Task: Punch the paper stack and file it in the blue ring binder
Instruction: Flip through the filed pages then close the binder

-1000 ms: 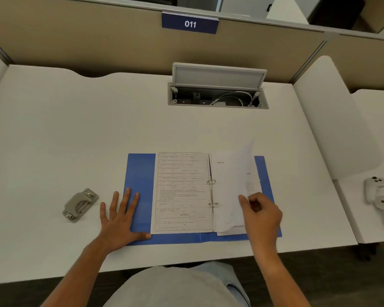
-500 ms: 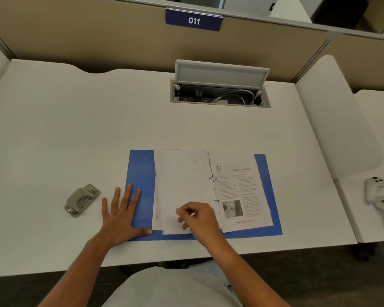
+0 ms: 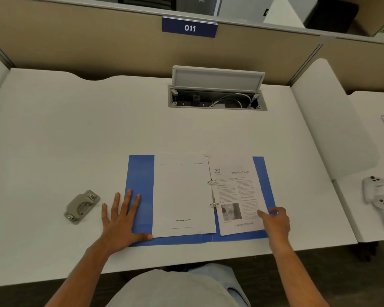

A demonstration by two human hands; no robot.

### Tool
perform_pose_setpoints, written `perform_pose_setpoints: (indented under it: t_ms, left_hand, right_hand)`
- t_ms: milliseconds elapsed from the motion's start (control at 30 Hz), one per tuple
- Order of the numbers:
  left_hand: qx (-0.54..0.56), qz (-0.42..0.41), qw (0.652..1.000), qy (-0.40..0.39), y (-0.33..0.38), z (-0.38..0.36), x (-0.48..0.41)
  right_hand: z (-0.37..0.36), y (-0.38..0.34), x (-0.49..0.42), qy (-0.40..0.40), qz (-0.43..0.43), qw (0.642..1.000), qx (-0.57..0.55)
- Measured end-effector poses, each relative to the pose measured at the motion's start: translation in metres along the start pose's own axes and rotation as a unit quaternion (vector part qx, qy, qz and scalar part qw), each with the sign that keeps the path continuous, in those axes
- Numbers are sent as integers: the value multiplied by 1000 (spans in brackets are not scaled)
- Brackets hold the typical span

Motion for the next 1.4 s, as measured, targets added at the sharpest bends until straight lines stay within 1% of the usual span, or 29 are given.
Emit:
perform_pose_setpoints:
  t_ms: [100,200,233,400,700,733,800,900,967,1067,1133,1200,1300,1400]
  left_hand:
    - [0,2,1000,-4,0,-1,0]
    - [3,2,1000,-4,0,0,0]
    - [2,2,1000,-3,0,0,0]
    - [3,0,1000,0,1,1,1]
    - [1,-2,1000,-2,0,0,0]
    - [1,0,1000,-4,0,0,0]
    - [2,1,1000,-2,0,0,0]
    - [3,0,1000,0,0,0,1]
    - [4,0,1000,3,-1,0,1]
    - [1,2,1000,6,-2,-1,0]
    - [-4,3,1000,6,-1,-1,-1]
    - [-4,3,1000,6,-1,-1,-1]
    - [-4,3,1000,7,-1,0,0]
    - [-2,5,1000,5,0,0,0]
  right_hand:
    - [-4,4,6,13,-8,999,-44]
    - [-3,11,11,20,-54,992,-110]
    - [-2,15,13,25,-65,991,-117]
    - [6,24,24,61,-74,995,-41]
    - [4,24,38,85,-111,979,-146]
    - [5,22,39,86,-108,979,-153]
    - [11,9,45,97,-73,980,-155]
    - [25,-27,63,126,20,982,-136]
    - [30,-52,76,126,73,981,-131]
    - [23,-92,98,79,148,975,-147]
    - [9,-121,121,15,196,966,-166]
    - [-14,-144,145,-67,219,955,-190]
    - [-58,-160,175,-185,219,938,-197]
    - [-93,-162,191,-258,192,926,-196]
Point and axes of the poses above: each hand's wrist, its own x-axis away from the middle knuckle, its own z-axis out of the back of the hand, y = z × x, the point moved 6 cm from there along -x, towards the middle knuckle, and after that the axes turned 13 degrees about z, right-handed, at the moved point
